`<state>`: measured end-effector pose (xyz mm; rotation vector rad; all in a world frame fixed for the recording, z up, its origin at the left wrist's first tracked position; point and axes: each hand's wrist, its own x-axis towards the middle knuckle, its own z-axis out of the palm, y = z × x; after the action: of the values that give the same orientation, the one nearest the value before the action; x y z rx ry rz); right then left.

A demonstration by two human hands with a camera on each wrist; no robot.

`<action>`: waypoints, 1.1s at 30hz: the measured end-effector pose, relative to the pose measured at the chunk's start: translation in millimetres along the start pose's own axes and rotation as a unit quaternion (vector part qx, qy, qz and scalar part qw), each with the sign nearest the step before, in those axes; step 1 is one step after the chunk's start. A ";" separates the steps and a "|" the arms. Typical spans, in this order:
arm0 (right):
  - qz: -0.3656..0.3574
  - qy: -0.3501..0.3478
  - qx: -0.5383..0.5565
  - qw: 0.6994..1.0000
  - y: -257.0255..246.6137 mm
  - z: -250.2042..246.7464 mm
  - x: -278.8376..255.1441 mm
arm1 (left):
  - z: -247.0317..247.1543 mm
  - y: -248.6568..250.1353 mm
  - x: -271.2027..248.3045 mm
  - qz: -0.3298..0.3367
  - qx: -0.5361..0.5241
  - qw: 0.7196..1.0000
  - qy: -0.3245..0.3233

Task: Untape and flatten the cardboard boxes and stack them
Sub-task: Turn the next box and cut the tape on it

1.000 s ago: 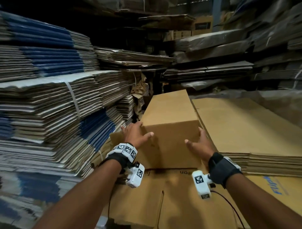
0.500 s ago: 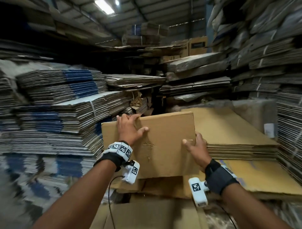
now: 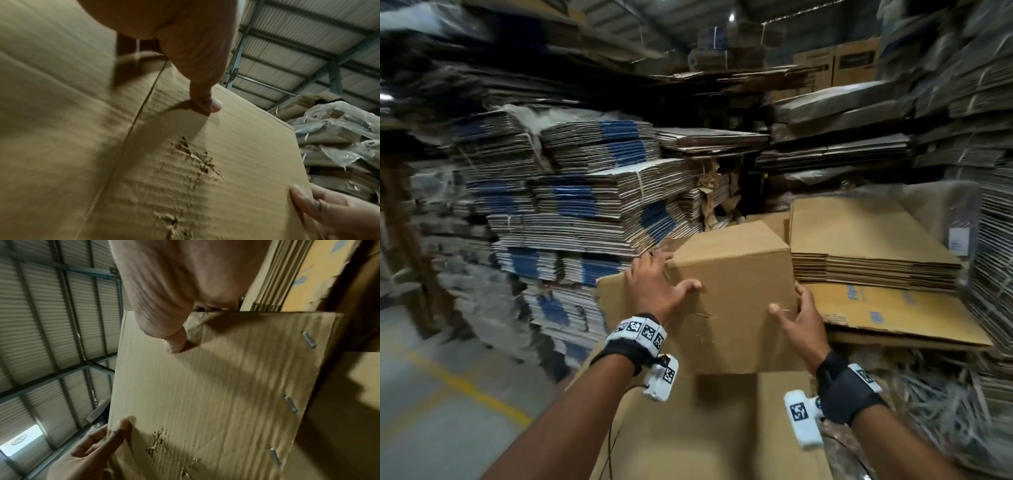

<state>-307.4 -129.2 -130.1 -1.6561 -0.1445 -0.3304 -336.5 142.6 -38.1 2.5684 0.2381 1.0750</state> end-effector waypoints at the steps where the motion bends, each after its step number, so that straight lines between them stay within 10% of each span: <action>1: 0.008 -0.005 0.001 1.000 6.5 2.6 -11.5 | 0.9 -7.0 -13.9 -0.009 0.002 1.000 -0.008; 15: 0.133 0.051 -0.044 0.989 96.9 12.2 -147.3 | -12.7 -52.0 -168.4 -0.107 -0.096 0.973 -0.180; 33: 0.224 0.059 0.028 0.972 91.2 85.0 -237.7 | -67.6 -110.2 -221.3 -0.086 -0.112 0.983 -0.120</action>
<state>-495.8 -32.0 -294.7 -1.5575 0.3043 -0.0775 -541.8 198.9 -180.8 2.3955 0.2572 0.6817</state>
